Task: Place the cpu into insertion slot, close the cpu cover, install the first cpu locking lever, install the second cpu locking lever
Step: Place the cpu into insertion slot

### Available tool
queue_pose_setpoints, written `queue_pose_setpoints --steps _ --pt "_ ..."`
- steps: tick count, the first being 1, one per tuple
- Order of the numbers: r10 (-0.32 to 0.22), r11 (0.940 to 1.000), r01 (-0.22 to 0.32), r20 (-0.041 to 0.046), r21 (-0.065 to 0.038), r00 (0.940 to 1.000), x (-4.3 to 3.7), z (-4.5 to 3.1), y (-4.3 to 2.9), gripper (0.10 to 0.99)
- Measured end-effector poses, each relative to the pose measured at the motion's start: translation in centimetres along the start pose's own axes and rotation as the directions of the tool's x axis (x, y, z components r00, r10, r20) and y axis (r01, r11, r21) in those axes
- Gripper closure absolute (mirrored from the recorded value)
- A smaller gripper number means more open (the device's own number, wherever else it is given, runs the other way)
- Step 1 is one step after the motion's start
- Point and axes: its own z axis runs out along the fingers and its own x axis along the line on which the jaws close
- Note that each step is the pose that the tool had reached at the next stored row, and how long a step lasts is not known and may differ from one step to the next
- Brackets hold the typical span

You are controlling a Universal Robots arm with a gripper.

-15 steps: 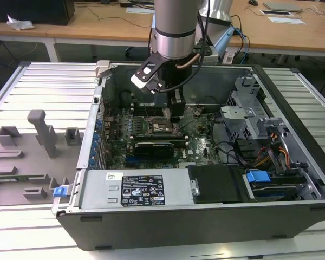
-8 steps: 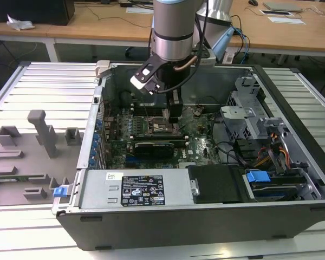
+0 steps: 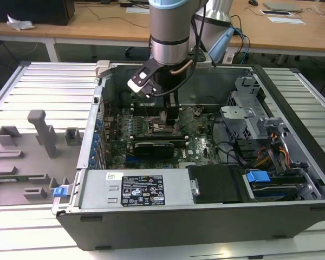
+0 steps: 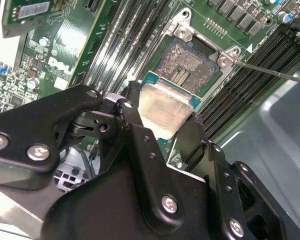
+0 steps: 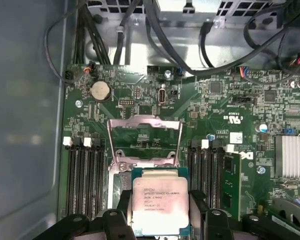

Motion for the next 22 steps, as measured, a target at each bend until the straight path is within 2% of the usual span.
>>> queue_pose_setpoints --steps 7,15,20,22 --pt "0.000 1.0000 0.000 0.0001 0.000 1.0000 0.29 0.93 -0.33 0.545" --pt "0.000 1.0000 0.000 0.0001 0.000 1.0000 0.86 2.41 -0.51 0.545" --pt "0.004 1.0000 -0.004 0.0015 0.000 1.0000 1.13 2.97 -1.14 0.545" --pt "0.028 0.9996 -0.028 0.0037 0.000 0.9996 1.14 3.27 -1.34 0.545"
